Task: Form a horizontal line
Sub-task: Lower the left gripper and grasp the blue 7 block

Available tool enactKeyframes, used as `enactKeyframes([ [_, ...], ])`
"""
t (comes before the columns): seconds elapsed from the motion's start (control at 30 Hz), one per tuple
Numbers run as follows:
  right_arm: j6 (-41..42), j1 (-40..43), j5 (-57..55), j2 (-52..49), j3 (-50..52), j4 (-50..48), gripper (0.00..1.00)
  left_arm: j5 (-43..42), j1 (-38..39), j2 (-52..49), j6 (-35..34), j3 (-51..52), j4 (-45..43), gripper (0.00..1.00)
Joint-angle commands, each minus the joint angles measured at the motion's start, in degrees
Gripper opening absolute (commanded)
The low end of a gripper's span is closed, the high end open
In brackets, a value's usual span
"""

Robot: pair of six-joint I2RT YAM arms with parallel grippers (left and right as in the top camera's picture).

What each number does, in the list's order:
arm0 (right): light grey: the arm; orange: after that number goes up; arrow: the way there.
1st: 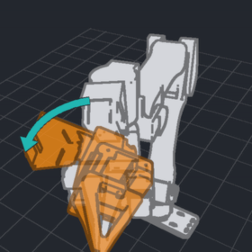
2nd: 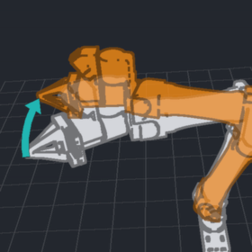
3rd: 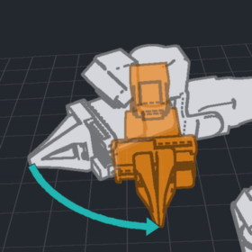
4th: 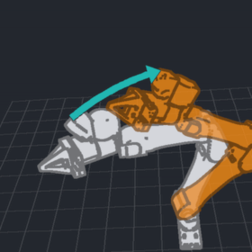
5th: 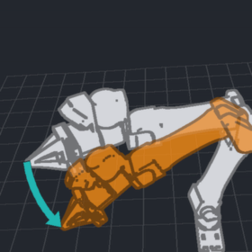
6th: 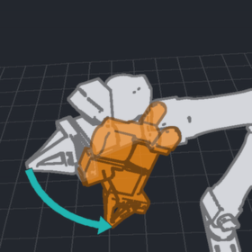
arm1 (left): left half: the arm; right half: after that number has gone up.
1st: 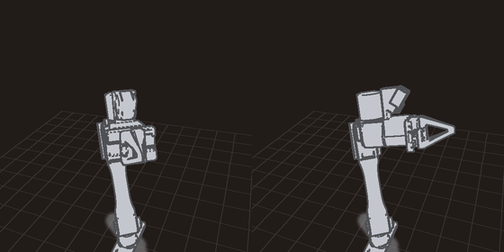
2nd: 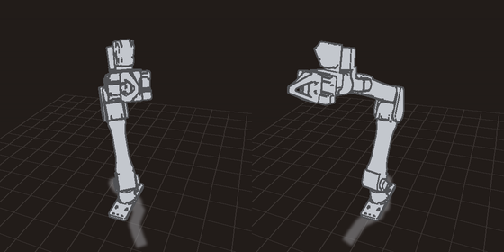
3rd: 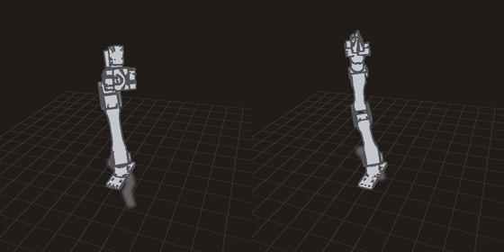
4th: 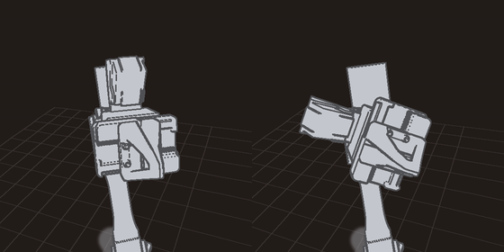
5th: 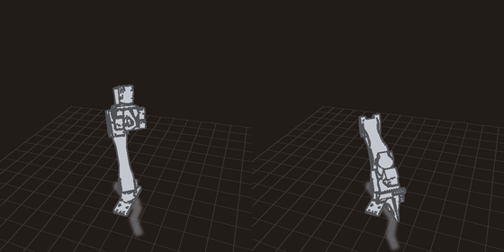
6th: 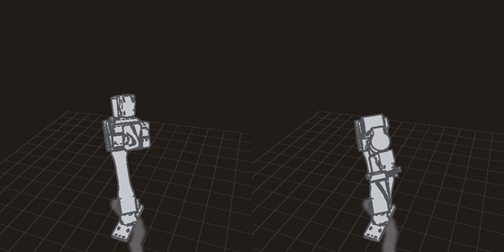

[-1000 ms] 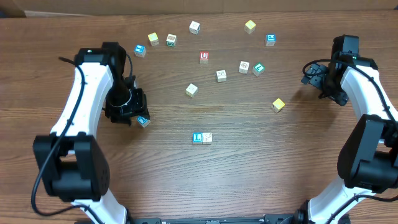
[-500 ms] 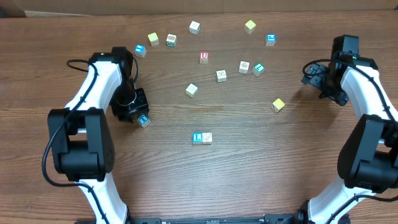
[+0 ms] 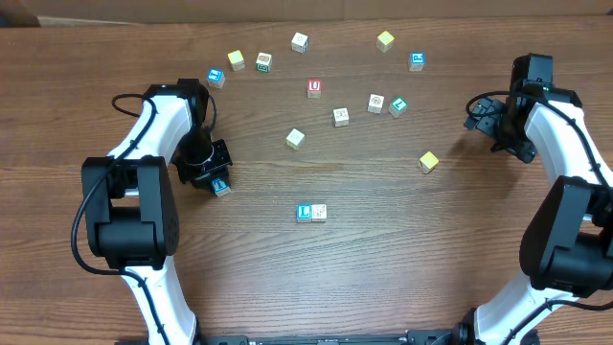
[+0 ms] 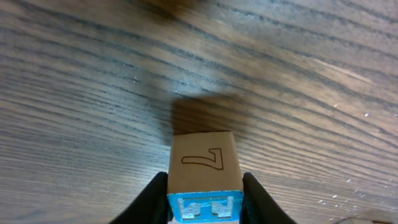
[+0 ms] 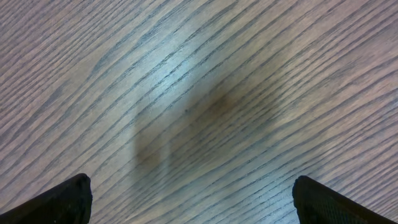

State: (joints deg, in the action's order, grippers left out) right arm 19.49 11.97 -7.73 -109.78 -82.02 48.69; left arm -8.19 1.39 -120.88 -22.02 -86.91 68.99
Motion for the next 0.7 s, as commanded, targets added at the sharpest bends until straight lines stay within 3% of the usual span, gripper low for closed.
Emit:
enactKeyframes([
  [0.0,-0.07,0.04,-0.37,1.22,-1.2,-0.24,1.0,-0.7,-0.17,-0.72,2.51,-0.31,0.39,0.19],
  [0.3,-0.07,0.07,-0.35,1.22,-1.2,-0.24,1.0,-0.39,1.38,2.34,4.24,-4.22,4.76,0.33],
  [0.67,-0.07,0.07,-0.35,1.22,-1.2,-0.24,1.0,2.23,4.79,20.2,1.09,-4.22,7.34,0.36],
])
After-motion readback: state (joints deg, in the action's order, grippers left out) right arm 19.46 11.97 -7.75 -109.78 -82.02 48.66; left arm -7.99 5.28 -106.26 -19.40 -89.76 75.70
